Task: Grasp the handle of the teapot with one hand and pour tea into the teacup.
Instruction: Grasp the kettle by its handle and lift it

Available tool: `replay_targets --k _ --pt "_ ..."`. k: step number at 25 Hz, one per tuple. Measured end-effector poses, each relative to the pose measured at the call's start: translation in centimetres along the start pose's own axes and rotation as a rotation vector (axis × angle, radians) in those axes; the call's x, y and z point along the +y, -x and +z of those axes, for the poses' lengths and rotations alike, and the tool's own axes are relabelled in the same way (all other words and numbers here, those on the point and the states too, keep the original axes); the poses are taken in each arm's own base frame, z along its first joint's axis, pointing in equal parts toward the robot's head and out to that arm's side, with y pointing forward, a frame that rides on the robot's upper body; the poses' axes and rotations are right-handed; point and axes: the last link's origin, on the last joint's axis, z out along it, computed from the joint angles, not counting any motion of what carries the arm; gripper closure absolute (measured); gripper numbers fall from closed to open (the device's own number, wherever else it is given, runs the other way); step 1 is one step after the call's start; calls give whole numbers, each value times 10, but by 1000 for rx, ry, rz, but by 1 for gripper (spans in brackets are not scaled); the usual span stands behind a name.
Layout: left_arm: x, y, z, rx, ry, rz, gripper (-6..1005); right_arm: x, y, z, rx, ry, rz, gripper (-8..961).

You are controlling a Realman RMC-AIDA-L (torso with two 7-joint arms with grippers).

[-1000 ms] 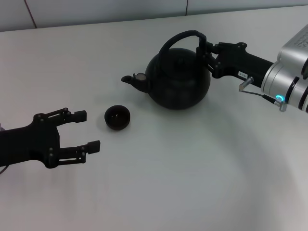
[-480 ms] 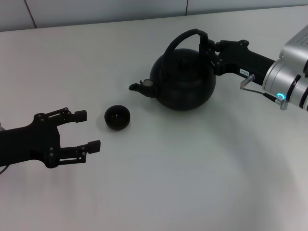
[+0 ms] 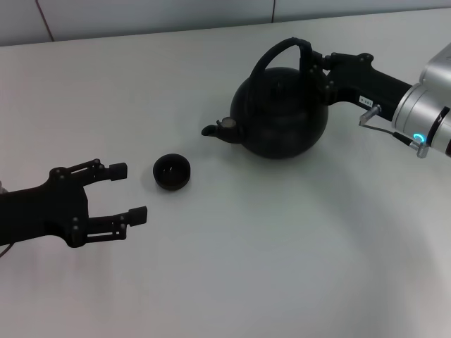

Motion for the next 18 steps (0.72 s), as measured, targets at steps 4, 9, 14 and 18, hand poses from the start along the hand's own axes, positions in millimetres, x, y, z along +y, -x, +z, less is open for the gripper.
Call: replay_targets --k 4,9,14,18 --pt "0 0 0 0 0 0 132 1 4 3 -11 11 -40 838" --pt "0 0 -1 2 -5 -2 132 3 10 9 -24 31 -70 837" --pt "-1 0 -1 5 -8 -2 131 8 18 15 -23 76 -131 838" --pt "-1 0 -2 7 -11 -2 131 11 26 21 -19 111 -193 838"
